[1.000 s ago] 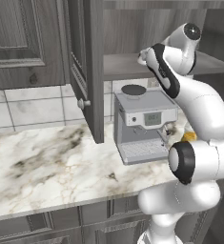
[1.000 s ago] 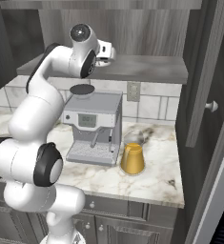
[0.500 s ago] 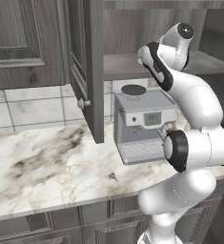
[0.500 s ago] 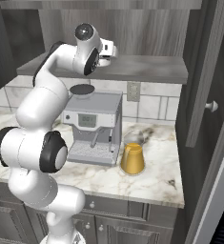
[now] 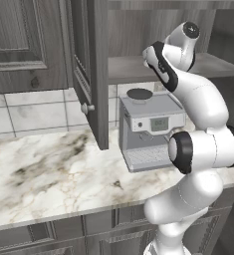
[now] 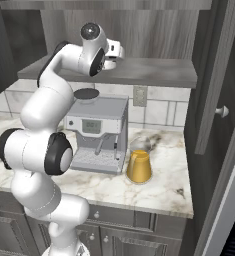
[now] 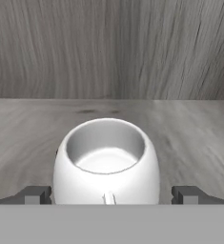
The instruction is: There is a tray on the dining counter. Grab the cup, mug, and pitcher and place them on the tray. The pitcher may be placed next to the tray if it cannot fit the tray.
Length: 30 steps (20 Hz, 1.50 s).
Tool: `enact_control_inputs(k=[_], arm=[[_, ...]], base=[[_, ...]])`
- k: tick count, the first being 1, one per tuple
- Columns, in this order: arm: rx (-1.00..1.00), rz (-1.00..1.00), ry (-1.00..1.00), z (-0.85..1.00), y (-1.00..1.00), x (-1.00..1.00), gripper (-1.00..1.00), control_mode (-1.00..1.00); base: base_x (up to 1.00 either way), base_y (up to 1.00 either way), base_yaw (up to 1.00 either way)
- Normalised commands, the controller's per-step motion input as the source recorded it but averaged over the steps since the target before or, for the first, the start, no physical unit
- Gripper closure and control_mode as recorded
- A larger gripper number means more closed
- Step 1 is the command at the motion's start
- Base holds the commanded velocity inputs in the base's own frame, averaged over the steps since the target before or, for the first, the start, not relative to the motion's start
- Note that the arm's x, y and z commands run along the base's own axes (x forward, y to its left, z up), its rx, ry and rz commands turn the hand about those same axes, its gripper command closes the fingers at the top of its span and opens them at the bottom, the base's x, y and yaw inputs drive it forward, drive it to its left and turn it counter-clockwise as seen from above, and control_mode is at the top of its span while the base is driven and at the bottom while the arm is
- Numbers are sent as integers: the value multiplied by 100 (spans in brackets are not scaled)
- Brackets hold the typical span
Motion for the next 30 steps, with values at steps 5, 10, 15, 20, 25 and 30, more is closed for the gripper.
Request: enact_control_inputs(k=[5,10,15,20,25,30], arm=[[0,0,0,0,0,0,-100,-100],[0,0,0,0,0,0,-100,-100],[0,0,0,0,0,0,-100,-100],[0,0,0,0,-6,0,100,-100],[0,0,0,0,0,0,100,-100],[0,0,0,0,0,0,100,-100]], base=[[0,0,0],[0,0,0],[0,0,0],[0,0,0],[0,0,0],[0,0,0]])
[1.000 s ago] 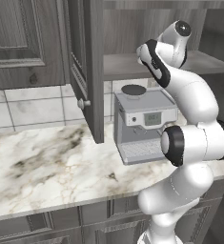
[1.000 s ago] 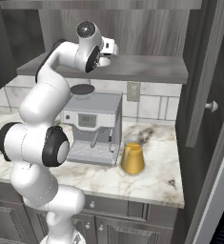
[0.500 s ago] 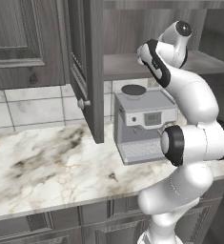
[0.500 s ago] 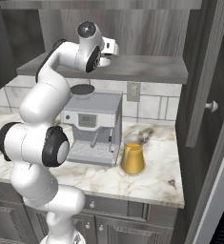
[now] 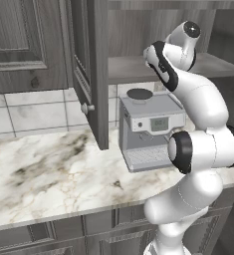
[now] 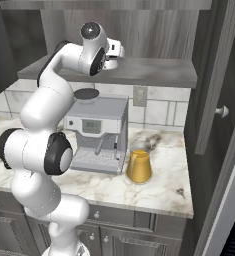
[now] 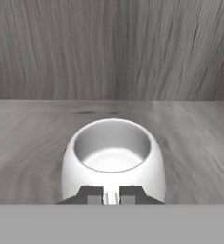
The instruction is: There is a tray on the dining counter. Grab the cup, mug, and pitcher and place them on the tray. The pitcher may be placed next to the tray if it cannot fit the tray.
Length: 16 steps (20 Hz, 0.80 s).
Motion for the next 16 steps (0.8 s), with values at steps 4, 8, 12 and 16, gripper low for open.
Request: enact_control_inputs(k=[4,8,12,16], arm=[[0,0,0,0,0,0,100,-100],[0,0,0,0,0,0,100,-100],[0,0,-6,7,0,-11,100,-100],[0,0,-11,13,0,-37,100,-100]], base=[[0,0,0],[0,0,0],[0,0,0],[0,0,0]])
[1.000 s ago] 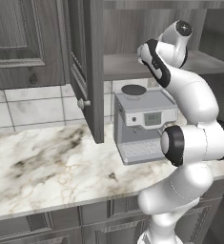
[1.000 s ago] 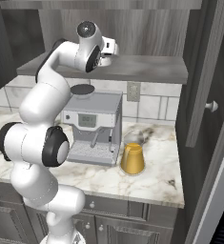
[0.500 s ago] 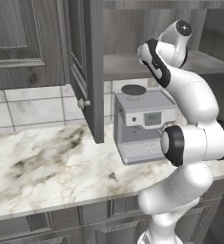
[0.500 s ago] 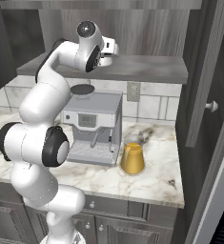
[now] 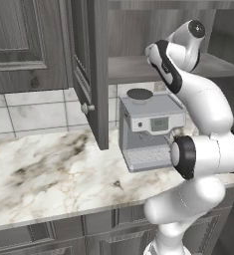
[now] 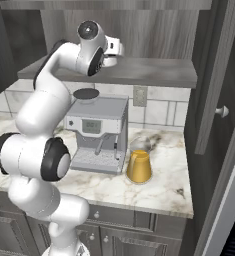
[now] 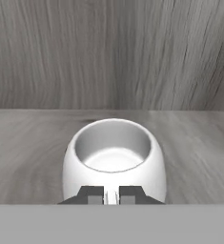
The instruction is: There is a tray on the dining counter. Grab the cup, mug, and pitcher and place them on the tray. The pitcher may be placed next to the tray if it cannot fit the tray.
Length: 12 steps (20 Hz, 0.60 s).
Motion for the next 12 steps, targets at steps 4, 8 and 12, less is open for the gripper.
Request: enact_control_inputs(k=[4,8,12], arm=[[0,0,0,0,0,-62,100,-100],[0,0,0,1,-1,-93,100,-100],[0,0,0,6,-2,-100,100,-100]], base=[[0,0,0],[0,0,0],[0,0,0]])
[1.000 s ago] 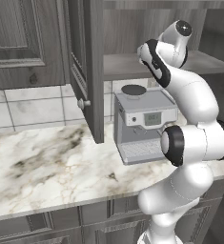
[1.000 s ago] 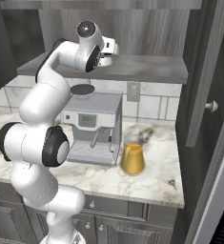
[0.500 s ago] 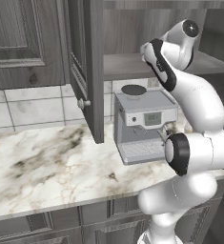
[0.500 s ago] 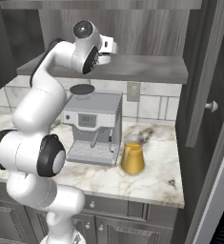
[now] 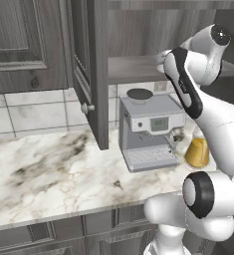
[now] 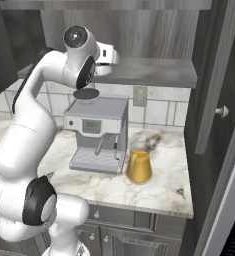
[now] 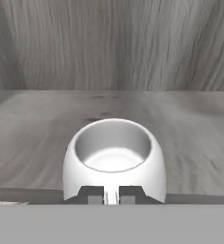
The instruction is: There is a tray on the dining counter. Grab the cup, mug, and pitcher and place them on the tray. The pitcher may be placed next to the tray if it cannot fit the tray.
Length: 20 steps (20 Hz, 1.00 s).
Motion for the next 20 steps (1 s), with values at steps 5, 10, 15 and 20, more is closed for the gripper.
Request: enact_control_inputs(k=[5,10,15,20], arm=[[0,0,0,0,0,-100,100,-100],[0,0,0,0,0,-100,100,-100],[0,0,0,0,0,-100,100,-100],[0,0,0,0,0,-100,100,-100]], base=[[0,0,0],[0,0,0],[0,0,0],[0,0,0]])
